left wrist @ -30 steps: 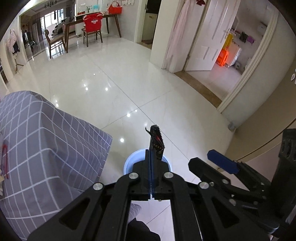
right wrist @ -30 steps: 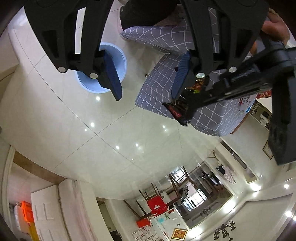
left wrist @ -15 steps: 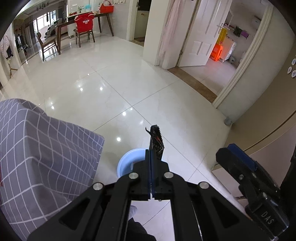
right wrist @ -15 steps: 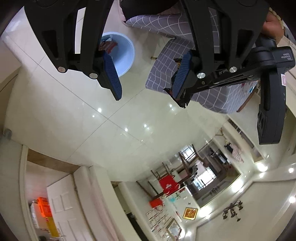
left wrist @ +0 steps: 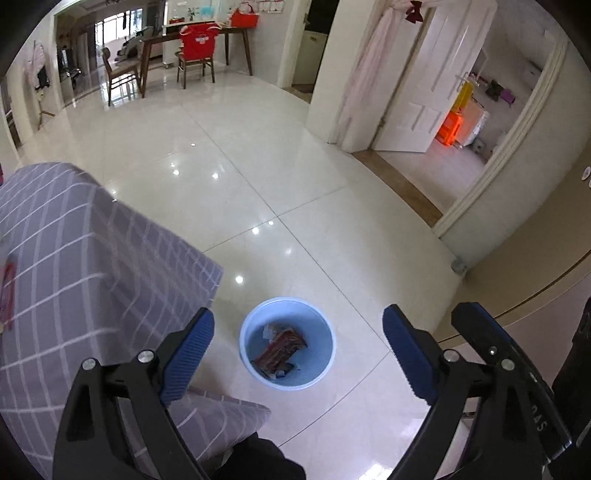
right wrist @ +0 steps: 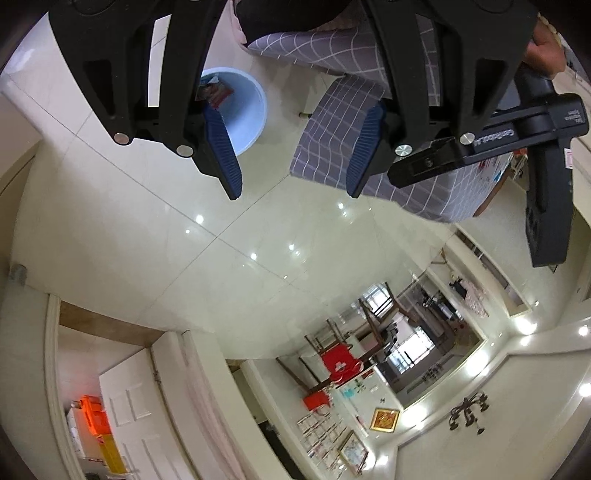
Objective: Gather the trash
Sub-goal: 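Carry both items over the blue bucket and open both tools to drop them, then move both open tools back over the table, then grasp the blue-and-white box with the right tool and lift it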
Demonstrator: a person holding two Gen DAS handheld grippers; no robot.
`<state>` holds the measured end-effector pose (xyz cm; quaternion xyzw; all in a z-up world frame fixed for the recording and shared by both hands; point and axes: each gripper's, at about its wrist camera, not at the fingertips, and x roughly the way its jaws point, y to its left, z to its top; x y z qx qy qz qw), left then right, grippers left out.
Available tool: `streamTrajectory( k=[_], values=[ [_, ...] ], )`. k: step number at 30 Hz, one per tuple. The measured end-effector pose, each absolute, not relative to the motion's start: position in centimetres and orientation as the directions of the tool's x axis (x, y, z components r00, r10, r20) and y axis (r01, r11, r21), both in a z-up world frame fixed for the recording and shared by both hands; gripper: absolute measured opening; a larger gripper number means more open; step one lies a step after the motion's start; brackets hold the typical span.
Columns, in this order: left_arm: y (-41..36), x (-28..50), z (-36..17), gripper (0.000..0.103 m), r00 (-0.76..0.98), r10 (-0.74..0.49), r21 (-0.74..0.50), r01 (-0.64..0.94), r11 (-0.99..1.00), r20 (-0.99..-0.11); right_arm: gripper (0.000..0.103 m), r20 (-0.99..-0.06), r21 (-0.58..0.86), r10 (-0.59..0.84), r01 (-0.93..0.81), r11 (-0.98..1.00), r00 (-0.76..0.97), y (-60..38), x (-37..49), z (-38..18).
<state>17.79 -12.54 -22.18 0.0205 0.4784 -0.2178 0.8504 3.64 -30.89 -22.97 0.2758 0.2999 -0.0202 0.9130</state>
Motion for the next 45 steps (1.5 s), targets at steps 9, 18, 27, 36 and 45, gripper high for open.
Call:
streamTrajectory(
  k=[9, 18, 27, 36, 45],
  values=[
    [-6.8, 15.3, -18.7, 0.091, 0.572, -0.247, -0.051, 0.337, 0.940, -0.783, 0.060, -0.555, 0.474, 0.218, 0.089, 0.876, 0.802, -25.5, 4.3, -21.2],
    [5.5, 14.9, -16.3, 0.091, 0.639, -0.162, -0.085, 0.151, 0.985, -0.752, 0.062, -0.545, 0.433, 0.362, -0.116, 0.894, 0.756, -15.6, 7.1, -18.3],
    [14.2, 16.6, -16.6, 0.086, 0.658, -0.162, -0.157, 0.067, 0.985, -0.736, 0.063, -0.559, 0.431, 0.450, -0.220, 0.875, 0.697, -7.5, 10.3, -17.9],
    [19.4, 15.7, -17.3, 0.082, 0.668, -0.140, -0.185, 0.004, 0.983, -0.731, 0.068, -0.556, 0.556, 0.591, -0.267, 0.787, 0.585, -1.5, 16.3, -18.4],
    [21.8, 15.5, -17.8, 0.082, 0.660, -0.137, -0.197, -0.017, 0.980, -0.739, 0.065, -0.657, 0.600, 0.590, -0.148, 0.786, 0.469, 2.8, 23.6, -21.4]
  ],
)
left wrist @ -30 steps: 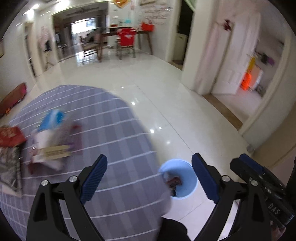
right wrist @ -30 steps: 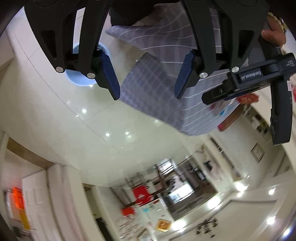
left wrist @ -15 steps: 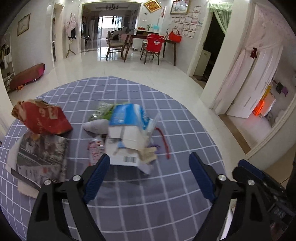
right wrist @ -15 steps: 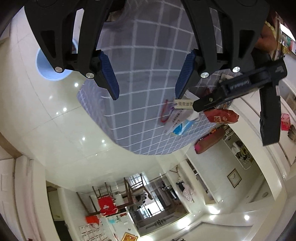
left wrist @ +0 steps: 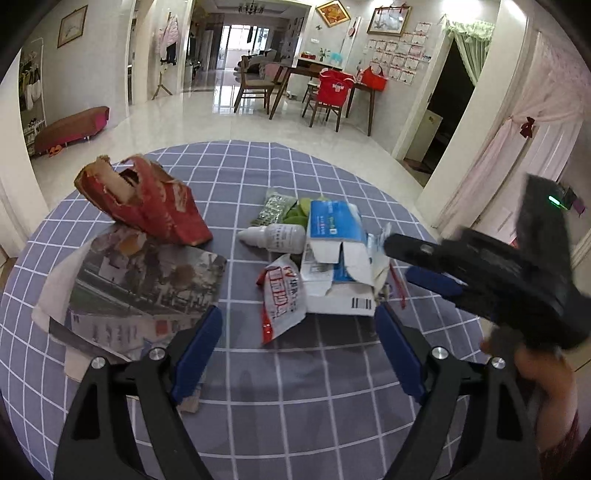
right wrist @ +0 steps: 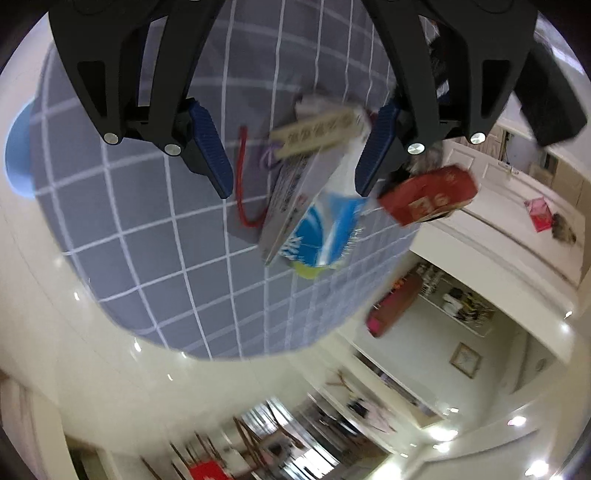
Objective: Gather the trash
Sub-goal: 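Grasp the blue-and-white box with the right tool and lift it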
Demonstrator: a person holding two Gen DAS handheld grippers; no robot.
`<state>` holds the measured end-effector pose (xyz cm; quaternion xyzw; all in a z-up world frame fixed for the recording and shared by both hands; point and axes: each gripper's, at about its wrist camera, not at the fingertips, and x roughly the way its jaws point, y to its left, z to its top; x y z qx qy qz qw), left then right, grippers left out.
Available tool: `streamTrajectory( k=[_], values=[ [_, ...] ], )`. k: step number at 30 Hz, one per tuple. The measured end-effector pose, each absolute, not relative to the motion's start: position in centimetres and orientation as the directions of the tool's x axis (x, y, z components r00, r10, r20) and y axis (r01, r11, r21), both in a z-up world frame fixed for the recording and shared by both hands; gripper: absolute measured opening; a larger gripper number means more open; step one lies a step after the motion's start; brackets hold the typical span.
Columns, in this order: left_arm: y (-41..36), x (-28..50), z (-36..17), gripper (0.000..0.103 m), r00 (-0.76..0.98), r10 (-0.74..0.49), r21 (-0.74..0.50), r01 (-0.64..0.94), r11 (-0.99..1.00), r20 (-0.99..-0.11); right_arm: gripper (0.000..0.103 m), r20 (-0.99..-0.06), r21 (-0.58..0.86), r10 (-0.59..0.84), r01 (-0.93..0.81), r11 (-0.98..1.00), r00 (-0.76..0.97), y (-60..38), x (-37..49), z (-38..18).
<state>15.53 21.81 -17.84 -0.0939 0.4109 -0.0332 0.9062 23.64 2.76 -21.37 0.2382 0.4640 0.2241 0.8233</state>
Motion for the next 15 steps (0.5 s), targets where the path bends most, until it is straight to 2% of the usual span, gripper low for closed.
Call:
streamTrajectory(
  k=[2, 3, 5, 7, 10, 13, 15],
  values=[
    [21.9, 15.5, -17.9, 0.082, 0.660, -0.144, -0.202, -0.012, 0.979, -0.737, 0.060, -0.701, 0.535, 0.547, -0.169, 0.828, 0.458, 3.9, 24.3, -20.8],
    [21.9, 15.6, -17.9, 0.082, 0.660, -0.144, -0.201, -0.011, 0.980, -0.737, 0.048, -0.710, 0.522, 0.543, -0.183, 0.833, 0.449, 4.2, 24.3, -21.0],
    [21.9, 15.4, -17.9, 0.082, 0.662, -0.145, -0.202, -0.009, 0.979, -0.735, 0.045, -0.714, 0.513, 0.546, -0.204, 0.834, 0.438, 4.7, 24.5, -20.8],
    [21.9, 15.3, -17.8, 0.082, 0.664, -0.151, -0.207, -0.007, 0.978, -0.733, 0.035, -0.698, 0.542, 0.579, -0.217, 0.812, 0.422, 4.5, 24.5, -20.9],
    [21.6, 15.3, -17.7, 0.082, 0.664, -0.154, -0.205, 0.000, 0.979, -0.732, 0.030, -0.676, 0.578, 0.608, -0.213, 0.788, 0.415, 4.1, 24.5, -21.2],
    [21.5, 14.9, -17.4, 0.082, 0.665, -0.154, -0.200, 0.007, 0.980, -0.730, 0.017, -0.670, 0.588, 0.600, -0.180, 0.788, 0.438, 2.7, 23.9, -21.1],
    [21.5, 14.6, -17.5, 0.082, 0.665, -0.154, -0.200, 0.007, 0.980, -0.731, 0.017, -0.664, 0.614, 0.611, -0.153, 0.775, 0.430, 1.4, 23.7, -21.7]
  ],
)
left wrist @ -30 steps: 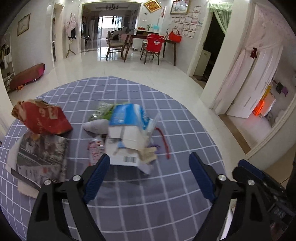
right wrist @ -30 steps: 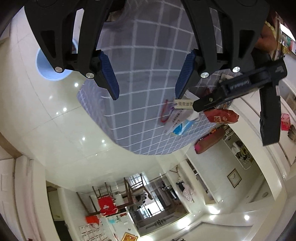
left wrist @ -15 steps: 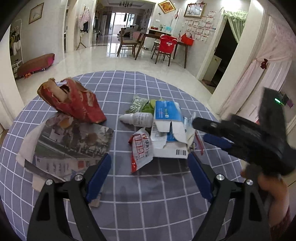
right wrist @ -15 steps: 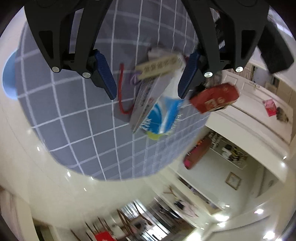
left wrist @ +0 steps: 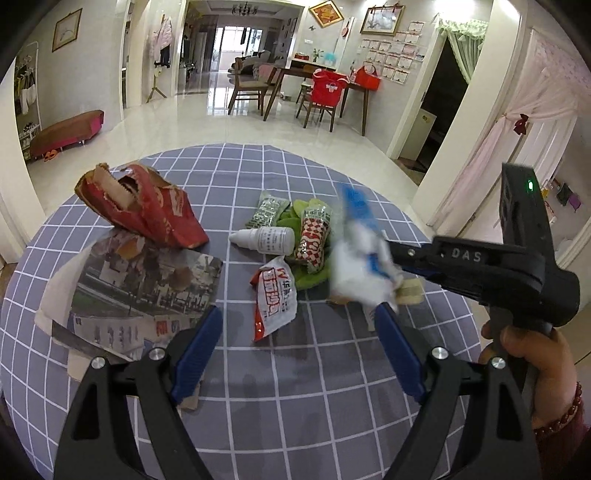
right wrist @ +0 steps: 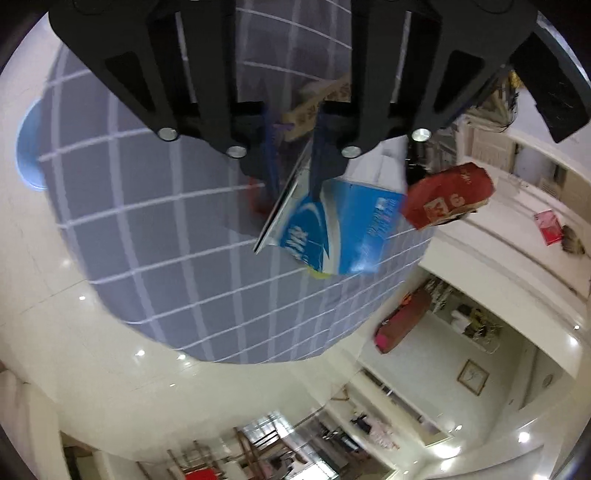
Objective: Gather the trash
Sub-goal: 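Grasp the blue-and-white box with the right tool and lift it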
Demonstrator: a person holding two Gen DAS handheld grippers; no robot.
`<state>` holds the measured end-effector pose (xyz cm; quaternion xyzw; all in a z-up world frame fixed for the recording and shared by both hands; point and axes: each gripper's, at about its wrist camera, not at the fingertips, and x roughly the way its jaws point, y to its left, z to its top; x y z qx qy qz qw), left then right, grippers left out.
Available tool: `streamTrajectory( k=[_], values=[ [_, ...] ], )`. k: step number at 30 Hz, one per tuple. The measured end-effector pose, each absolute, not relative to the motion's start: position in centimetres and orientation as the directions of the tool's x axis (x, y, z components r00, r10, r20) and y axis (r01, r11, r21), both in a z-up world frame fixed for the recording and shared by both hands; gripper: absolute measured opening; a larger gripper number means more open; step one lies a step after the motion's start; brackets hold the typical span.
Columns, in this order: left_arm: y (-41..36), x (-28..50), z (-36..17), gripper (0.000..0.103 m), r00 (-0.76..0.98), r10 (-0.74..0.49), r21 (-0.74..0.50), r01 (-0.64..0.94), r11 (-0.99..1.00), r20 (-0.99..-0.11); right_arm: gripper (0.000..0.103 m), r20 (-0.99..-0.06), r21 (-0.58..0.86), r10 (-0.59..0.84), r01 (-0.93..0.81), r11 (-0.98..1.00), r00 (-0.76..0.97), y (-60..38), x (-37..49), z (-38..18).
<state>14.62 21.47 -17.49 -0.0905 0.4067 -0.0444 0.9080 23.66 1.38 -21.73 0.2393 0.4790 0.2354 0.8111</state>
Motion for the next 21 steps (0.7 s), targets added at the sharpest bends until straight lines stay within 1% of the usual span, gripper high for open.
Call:
streamTrajectory(
  k=[2, 4, 6, 8, 13, 19, 21],
  values=[
    [21.4, 14.5, -17.6, 0.082, 0.661, -0.156, -0.202, 0.006, 0.979, -0.734, 0.016, -0.626, 0.692, 0.679, -0.129, 0.710, 0.383, 0.6, 23.8, -23.1],
    [21.2, 14.4, -17.8, 0.082, 0.657, -0.156, -0.203, 0.005, 0.979, -0.738, 0.016, -0.594, 0.735, 0.713, -0.109, 0.669, 0.372, 0.2, 24.1, -23.8],
    [21.0, 14.3, -18.0, 0.082, 0.651, -0.161, -0.206, 0.007, 0.978, -0.741, 0.016, -0.578, 0.754, 0.731, -0.104, 0.648, 0.364, 0.2, 24.3, -24.1],
    [20.9, 14.3, -18.0, 0.082, 0.647, -0.159, -0.203, 0.007, 0.979, -0.745, 0.012, -0.566, 0.763, 0.740, -0.107, 0.637, 0.364, -0.2, 24.3, -24.2],
    [20.8, 14.1, -18.0, 0.082, 0.643, -0.157, -0.200, 0.006, 0.980, -0.749, 0.005, -0.430, 0.861, 0.819, -0.102, 0.499, 0.381, -1.7, 23.9, -24.5],
    [20.7, 14.2, -17.8, 0.082, 0.644, -0.163, -0.210, 0.004, 0.978, -0.748, 0.005, -0.329, 0.901, 0.853, -0.135, 0.412, 0.406, -2.9, 23.1, -22.7],
    [20.5, 14.1, -17.7, 0.082, 0.647, -0.164, -0.209, 0.008, 0.978, -0.745, 0.005, -0.276, 0.917, 0.859, -0.151, 0.370, 0.431, -3.7, 22.5, -21.7]
  ],
)
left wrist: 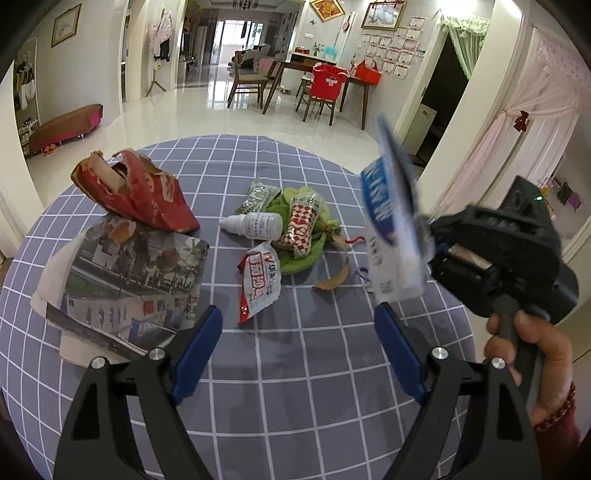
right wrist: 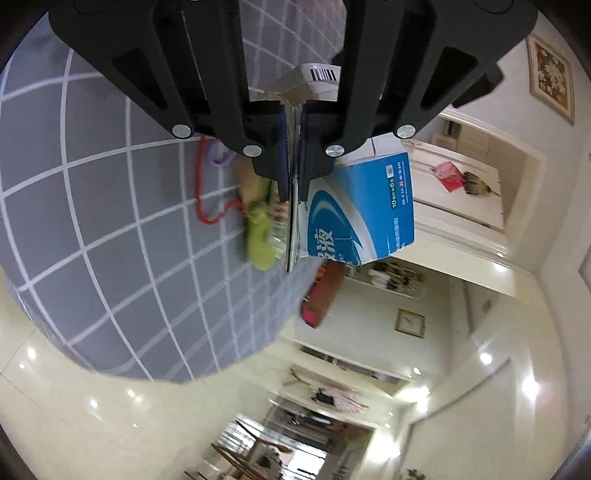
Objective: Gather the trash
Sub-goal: 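Grasp the blue-and-white box with the right tool and lift it, then grasp the yellow tag on red string with the left tool while the right tool holds the box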
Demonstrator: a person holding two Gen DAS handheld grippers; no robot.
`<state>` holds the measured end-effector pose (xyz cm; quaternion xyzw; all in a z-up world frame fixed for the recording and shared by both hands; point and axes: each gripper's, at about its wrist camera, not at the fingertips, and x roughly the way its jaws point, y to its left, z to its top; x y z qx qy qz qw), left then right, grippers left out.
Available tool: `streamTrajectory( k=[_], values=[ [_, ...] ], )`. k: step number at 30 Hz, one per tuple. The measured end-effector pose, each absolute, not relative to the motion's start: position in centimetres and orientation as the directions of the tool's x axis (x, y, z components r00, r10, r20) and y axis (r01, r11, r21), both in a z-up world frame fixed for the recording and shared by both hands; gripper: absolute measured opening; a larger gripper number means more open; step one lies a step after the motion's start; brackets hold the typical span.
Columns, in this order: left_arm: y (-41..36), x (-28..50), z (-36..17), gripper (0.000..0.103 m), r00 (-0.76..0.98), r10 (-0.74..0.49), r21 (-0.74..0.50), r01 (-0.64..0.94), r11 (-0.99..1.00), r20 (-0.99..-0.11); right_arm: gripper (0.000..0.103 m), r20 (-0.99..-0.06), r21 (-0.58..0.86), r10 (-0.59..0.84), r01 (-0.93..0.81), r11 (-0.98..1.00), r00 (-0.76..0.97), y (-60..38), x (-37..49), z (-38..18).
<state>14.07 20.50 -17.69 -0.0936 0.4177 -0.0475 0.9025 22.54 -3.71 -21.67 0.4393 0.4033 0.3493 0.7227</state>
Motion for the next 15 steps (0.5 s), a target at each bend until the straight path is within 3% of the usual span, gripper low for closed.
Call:
streamTrajectory(
  k=[3, 7, 15],
  values=[
    [19.9, 14.1, -17.5, 0.082, 0.648, -0.167, -0.203, 0.019, 0.979, -0.743, 0.005, -0.255, 0.907, 0.838, -0.181, 0.380, 0.482, -5.0, 21.7, -20.0],
    [18.2, 14.7, -17.6, 0.082, 0.637, -0.185, -0.195, 0.056, 0.979, -0.749, 0.005, -0.322, 0.833, 0.759, -0.211, 0.511, 0.567, -7.9, 19.8, -18.1],
    [14.3, 17.7, -18.7, 0.082, 0.593, -0.259, -0.264, 0.080, 0.961, -0.763, 0.005, -0.356, 0.821, 0.692, -0.143, 0.552, 0.628, -14.8, 17.6, -19.7]
  ],
)
